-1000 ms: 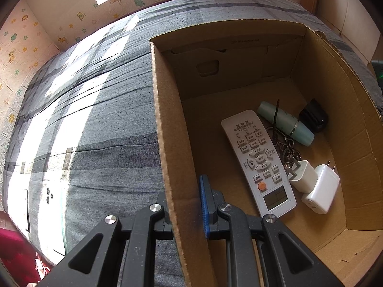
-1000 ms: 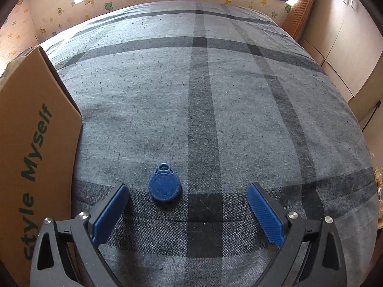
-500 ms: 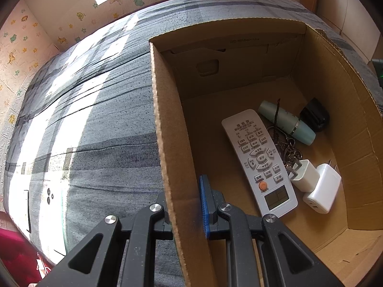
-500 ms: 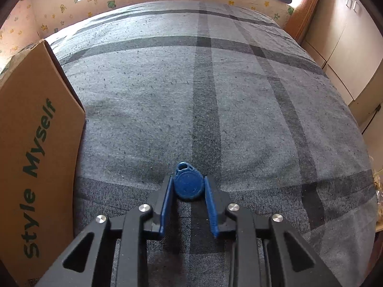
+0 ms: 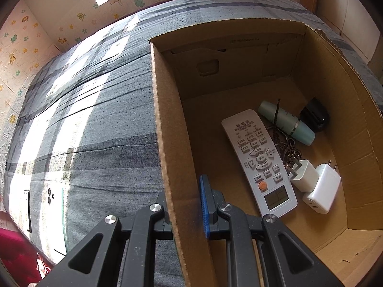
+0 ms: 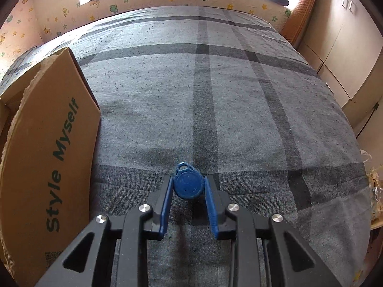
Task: Organize rigid objects
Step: 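Move the right tool back and grasp the blue key fob, then carry the blue key fob into the box with the right tool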
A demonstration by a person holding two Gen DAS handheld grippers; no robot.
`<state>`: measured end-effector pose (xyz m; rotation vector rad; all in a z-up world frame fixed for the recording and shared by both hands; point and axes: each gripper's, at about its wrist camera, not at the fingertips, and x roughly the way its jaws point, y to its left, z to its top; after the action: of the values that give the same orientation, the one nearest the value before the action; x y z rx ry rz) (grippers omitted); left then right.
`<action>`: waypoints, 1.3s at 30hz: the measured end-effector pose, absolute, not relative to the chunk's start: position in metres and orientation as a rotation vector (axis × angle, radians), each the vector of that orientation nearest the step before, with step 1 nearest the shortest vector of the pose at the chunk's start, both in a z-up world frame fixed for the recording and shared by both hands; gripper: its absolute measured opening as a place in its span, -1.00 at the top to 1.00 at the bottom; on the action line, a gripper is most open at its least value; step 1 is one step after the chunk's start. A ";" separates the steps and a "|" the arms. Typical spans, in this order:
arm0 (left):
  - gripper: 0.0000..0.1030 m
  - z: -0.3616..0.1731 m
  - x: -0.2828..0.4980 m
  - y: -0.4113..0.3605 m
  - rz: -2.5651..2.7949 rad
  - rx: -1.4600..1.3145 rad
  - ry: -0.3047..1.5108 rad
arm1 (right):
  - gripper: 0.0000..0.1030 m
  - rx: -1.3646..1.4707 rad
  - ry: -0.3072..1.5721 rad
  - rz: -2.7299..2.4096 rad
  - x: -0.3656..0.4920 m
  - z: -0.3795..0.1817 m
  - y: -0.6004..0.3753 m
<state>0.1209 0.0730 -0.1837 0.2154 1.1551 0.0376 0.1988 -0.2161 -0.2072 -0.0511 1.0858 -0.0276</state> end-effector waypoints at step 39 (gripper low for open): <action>0.69 -0.181 0.120 0.072 0.036 0.208 1.155 | 0.46 -0.147 0.892 0.061 0.141 -0.080 -0.160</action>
<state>0.1199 0.0721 -0.1808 0.2082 1.1546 0.0360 0.1407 -0.1604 -0.0802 -0.1472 0.8924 0.0607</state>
